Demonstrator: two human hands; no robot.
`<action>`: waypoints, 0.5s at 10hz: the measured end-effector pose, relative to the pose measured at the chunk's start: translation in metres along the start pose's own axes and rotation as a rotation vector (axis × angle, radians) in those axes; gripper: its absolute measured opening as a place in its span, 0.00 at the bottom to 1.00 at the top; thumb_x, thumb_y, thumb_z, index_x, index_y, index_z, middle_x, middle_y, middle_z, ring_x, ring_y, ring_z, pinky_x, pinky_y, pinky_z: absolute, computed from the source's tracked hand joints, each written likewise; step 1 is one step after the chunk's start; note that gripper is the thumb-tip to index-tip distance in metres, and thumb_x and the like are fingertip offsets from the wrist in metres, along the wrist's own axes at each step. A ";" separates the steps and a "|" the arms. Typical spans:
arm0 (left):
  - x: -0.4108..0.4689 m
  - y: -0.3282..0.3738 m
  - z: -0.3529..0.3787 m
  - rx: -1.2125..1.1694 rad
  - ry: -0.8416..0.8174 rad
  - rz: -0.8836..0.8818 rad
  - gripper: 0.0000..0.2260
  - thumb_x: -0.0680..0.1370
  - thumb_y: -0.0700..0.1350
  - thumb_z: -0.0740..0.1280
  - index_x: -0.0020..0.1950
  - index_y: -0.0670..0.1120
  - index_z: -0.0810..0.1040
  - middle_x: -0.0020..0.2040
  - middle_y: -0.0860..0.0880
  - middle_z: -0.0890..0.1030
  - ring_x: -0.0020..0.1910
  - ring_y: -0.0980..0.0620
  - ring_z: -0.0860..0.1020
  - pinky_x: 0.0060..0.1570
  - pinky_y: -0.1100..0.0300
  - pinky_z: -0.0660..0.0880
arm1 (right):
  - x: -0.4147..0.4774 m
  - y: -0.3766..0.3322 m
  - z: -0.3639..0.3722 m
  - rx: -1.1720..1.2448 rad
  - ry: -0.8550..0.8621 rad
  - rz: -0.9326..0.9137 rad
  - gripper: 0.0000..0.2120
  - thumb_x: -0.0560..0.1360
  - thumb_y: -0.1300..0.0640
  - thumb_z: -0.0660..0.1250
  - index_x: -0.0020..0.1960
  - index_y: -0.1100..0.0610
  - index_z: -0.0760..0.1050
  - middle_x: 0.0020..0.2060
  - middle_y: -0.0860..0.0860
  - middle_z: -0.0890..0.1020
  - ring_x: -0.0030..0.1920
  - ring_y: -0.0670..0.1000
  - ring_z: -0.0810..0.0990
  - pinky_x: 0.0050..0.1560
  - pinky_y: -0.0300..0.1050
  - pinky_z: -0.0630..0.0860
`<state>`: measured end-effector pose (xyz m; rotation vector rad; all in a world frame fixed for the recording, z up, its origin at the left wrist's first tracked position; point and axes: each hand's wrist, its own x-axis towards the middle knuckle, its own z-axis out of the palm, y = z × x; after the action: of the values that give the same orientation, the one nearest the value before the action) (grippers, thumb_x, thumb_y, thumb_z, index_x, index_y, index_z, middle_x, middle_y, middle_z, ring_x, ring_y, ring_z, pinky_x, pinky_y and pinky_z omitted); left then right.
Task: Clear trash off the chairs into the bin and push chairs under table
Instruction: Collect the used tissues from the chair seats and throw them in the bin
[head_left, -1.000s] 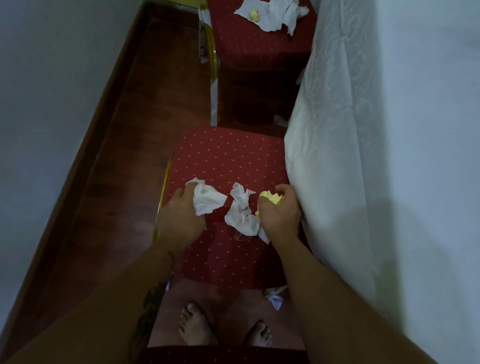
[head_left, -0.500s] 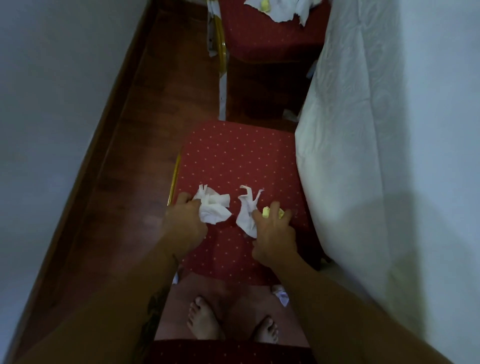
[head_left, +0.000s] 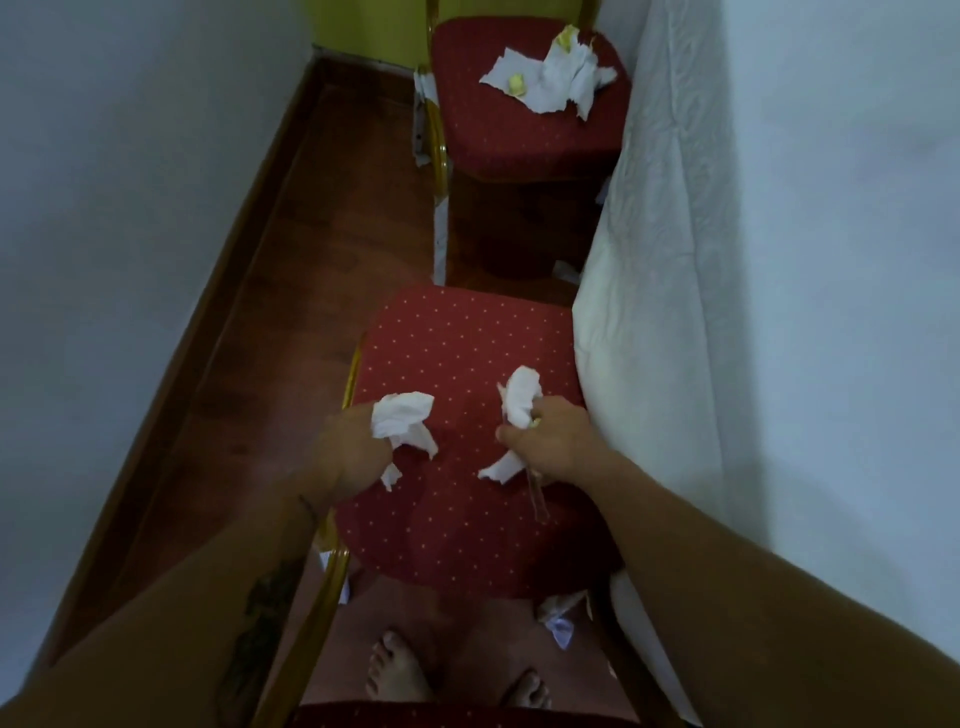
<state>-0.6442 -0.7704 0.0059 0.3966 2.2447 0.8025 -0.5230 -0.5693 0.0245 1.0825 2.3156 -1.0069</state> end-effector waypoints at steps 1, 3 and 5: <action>-0.005 0.039 -0.018 0.057 0.069 -0.117 0.12 0.79 0.40 0.64 0.56 0.32 0.80 0.50 0.33 0.82 0.53 0.34 0.80 0.48 0.49 0.76 | -0.023 -0.029 -0.049 0.165 0.037 -0.007 0.17 0.75 0.44 0.71 0.55 0.56 0.77 0.48 0.51 0.82 0.45 0.51 0.83 0.43 0.47 0.81; -0.039 0.158 -0.046 -0.158 -0.034 0.029 0.06 0.77 0.41 0.65 0.48 0.38 0.79 0.40 0.43 0.81 0.38 0.44 0.79 0.38 0.56 0.75 | -0.125 -0.051 -0.181 0.454 0.129 -0.133 0.08 0.76 0.51 0.74 0.45 0.55 0.80 0.42 0.52 0.84 0.42 0.53 0.85 0.44 0.56 0.86; -0.111 0.300 -0.025 -0.382 -0.262 0.291 0.07 0.74 0.40 0.65 0.46 0.39 0.81 0.36 0.45 0.83 0.33 0.48 0.82 0.29 0.59 0.77 | -0.248 0.039 -0.300 0.621 0.349 -0.101 0.08 0.76 0.54 0.73 0.47 0.58 0.79 0.42 0.57 0.81 0.43 0.56 0.82 0.47 0.59 0.85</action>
<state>-0.5702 -0.6075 0.2717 0.6114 1.7639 1.2281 -0.3515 -0.4522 0.3557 1.4761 2.3966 -1.7748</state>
